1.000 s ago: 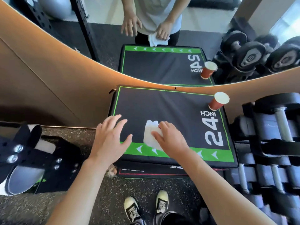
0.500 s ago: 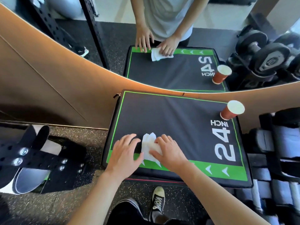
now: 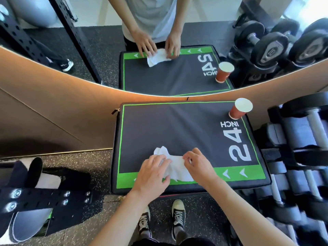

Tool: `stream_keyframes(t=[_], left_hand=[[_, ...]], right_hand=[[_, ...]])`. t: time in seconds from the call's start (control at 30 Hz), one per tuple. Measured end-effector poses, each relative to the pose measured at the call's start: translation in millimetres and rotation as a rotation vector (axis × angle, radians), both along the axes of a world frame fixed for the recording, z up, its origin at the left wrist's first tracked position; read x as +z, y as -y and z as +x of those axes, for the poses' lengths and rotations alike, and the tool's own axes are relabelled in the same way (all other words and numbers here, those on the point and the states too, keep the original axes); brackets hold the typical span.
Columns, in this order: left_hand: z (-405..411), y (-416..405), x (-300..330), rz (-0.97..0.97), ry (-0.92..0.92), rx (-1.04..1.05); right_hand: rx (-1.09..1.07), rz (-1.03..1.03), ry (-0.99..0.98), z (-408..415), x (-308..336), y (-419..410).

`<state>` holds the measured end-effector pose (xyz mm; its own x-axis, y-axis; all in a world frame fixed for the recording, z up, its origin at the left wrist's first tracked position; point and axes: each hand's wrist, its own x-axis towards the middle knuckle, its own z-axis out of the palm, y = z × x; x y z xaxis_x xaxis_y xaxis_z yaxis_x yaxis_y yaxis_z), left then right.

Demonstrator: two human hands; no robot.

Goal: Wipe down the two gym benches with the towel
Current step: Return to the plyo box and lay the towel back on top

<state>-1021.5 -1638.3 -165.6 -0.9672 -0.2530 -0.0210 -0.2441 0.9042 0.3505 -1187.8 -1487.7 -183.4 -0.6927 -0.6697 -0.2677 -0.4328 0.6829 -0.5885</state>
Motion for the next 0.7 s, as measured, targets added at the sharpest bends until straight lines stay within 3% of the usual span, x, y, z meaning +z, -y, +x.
stream_keyframes(t=[0.2,0.37,0.6,0.7], left_hand=[[11.4,6.2,-10.9,-0.003,-0.006,-0.061],[9.5,9.3,-8.8,0.008,-0.053,-0.052],[-6.2,28.0,-3.0,0.026,-0.093,-0.023],[-14.2,27.8,0.7,0.022,-0.031,-0.079]], right_hand=[[-0.207,-0.038,0.048,16.4,-1.1,11.6],[-0.242,-0.073,0.039,21.4,1.6,28.5],[-0.328,-0.377,-0.14,16.7,10.4,38.2],[-0.343,-0.315,-0.138,13.8,3.0,34.9]])
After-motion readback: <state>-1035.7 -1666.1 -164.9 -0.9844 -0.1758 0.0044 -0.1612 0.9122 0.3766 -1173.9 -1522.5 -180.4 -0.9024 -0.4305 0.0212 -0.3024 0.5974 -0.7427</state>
